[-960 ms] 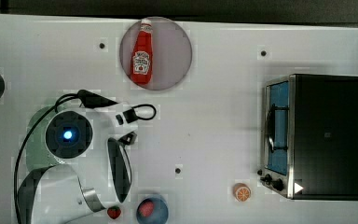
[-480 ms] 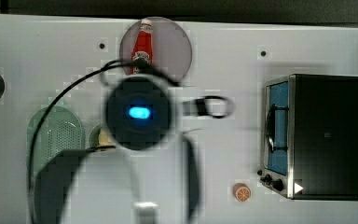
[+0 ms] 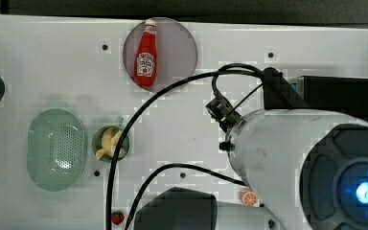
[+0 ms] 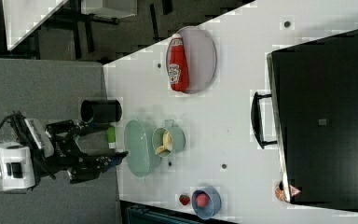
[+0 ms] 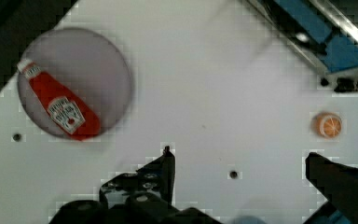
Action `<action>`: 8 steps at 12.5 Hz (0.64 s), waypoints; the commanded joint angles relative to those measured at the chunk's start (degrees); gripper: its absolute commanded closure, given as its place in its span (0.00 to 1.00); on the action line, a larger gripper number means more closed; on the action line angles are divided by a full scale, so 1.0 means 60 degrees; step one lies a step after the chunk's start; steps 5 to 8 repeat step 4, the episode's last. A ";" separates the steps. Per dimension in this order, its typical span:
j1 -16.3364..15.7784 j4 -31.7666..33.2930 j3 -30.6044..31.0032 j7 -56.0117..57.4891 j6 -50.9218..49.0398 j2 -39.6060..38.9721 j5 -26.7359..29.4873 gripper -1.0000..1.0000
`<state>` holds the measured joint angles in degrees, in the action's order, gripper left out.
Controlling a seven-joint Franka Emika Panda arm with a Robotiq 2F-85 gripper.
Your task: Pick Banana and place it in mug.
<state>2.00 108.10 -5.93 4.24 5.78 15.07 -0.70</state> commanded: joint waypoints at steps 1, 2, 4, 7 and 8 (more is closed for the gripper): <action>-0.0098 0.0196 0.0021 -0.0267 -0.0181 -0.0342 0.0046 0.00; -0.0099 0.0197 0.0032 -0.0267 -0.0181 -0.0397 0.0046 0.00; -0.0099 0.0196 0.0036 -0.0267 -0.0181 -0.0466 0.0046 0.00; -0.0099 0.0196 0.0036 -0.0267 -0.0181 -0.0466 0.0046 0.00; -0.0099 0.0196 0.0036 -0.0267 -0.0181 -0.0466 0.0046 0.00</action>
